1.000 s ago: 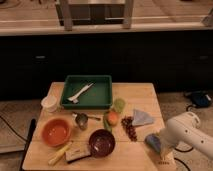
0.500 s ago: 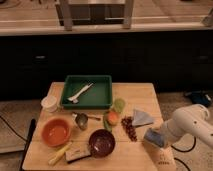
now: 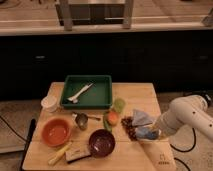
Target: Place sponge in red bowl
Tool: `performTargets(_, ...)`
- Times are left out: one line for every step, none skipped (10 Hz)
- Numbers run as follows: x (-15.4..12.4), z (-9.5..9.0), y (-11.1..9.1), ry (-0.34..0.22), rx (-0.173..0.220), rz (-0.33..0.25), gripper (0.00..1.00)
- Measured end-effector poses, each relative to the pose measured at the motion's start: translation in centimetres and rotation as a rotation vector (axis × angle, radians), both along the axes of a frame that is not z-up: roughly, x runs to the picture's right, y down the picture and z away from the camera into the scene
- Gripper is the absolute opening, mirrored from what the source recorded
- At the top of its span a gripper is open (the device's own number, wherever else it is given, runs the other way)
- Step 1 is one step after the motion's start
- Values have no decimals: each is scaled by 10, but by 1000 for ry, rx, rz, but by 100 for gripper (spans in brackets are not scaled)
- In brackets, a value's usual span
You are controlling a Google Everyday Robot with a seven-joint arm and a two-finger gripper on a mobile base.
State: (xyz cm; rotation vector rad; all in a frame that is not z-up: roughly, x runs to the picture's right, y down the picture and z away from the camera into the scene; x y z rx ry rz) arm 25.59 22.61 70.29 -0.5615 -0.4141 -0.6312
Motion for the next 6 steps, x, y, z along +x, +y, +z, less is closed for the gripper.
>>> performTargets(-11,-2,-6,-17,6,-17,0)
performTargets(-17,-5,-9,-27,7,-28,0)
performTargets(-26,-7,-11,-34,6,-36,0)
performTargets(-34,-9,-15,-44,7,-42,0)
performTargets(-45,-11,-20,-58,12,-48,0)
performTargets(-50,-14,-24,-67,16,-47,0)
